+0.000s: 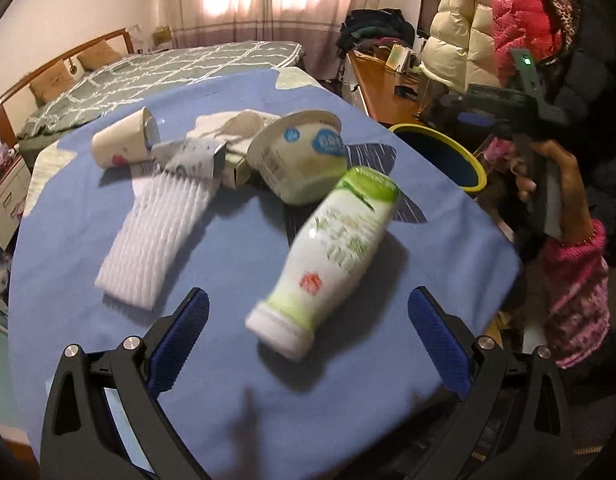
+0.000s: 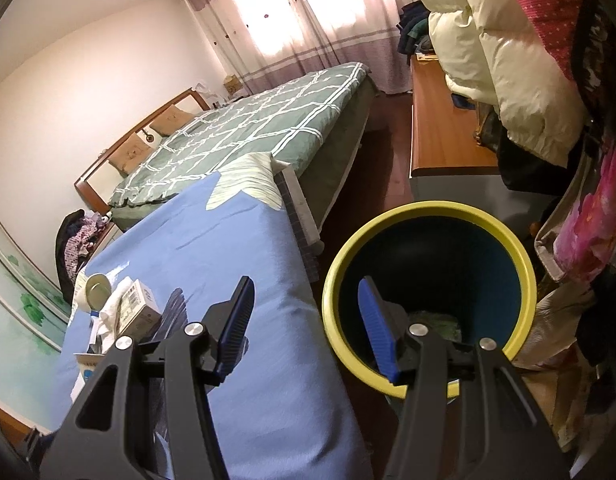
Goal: Collect trash
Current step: 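Grasp the green-labelled coconut water bottle with the left tool and lift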
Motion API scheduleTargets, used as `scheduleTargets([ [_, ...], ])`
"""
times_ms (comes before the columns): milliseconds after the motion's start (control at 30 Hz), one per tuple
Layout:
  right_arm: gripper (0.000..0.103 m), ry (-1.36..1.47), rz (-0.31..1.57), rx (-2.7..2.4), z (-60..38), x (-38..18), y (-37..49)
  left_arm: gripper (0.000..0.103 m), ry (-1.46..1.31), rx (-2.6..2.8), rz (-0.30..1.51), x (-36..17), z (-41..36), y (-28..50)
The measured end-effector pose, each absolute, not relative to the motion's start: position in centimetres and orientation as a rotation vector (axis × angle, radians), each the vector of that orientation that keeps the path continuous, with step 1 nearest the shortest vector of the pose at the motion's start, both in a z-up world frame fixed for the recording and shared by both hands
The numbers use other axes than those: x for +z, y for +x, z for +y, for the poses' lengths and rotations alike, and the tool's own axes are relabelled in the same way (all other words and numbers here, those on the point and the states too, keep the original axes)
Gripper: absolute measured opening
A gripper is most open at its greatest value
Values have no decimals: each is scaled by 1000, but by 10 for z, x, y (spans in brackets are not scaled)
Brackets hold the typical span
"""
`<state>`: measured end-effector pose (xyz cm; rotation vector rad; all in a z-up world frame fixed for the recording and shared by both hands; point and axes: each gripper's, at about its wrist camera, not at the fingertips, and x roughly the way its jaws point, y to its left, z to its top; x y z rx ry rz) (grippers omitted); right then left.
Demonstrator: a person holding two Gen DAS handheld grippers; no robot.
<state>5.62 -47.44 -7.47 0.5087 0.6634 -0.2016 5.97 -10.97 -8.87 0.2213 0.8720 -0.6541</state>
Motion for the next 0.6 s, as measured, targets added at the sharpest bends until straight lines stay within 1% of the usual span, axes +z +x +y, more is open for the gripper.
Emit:
scheduleTargets([
  [133, 52, 510, 657, -198, -474, -72, 52, 98, 275, -712, 883, -95, -132, 72],
  [267, 52, 509, 657, -197, -475, -72, 51, 97, 309, -766, 949, -107, -155, 89],
  [333, 52, 510, 659, -193, -475, -72, 51, 90, 323, -772, 991, -111, -163, 98],
  [400, 52, 513, 662, -192, -475, -73, 51, 88, 341, -778, 1018, -114, -171, 107],
  [433, 52, 514, 665, -192, -475, -73, 51, 85, 355, -782, 1029, -114, -175, 110],
  [500, 52, 518, 670, -189, -475, -75, 53, 81, 383, -800, 1039, -113, -184, 112],
  [600, 52, 517, 675, -186, -476, -76, 55, 77, 428, -823, 1048, -107, -198, 115],
])
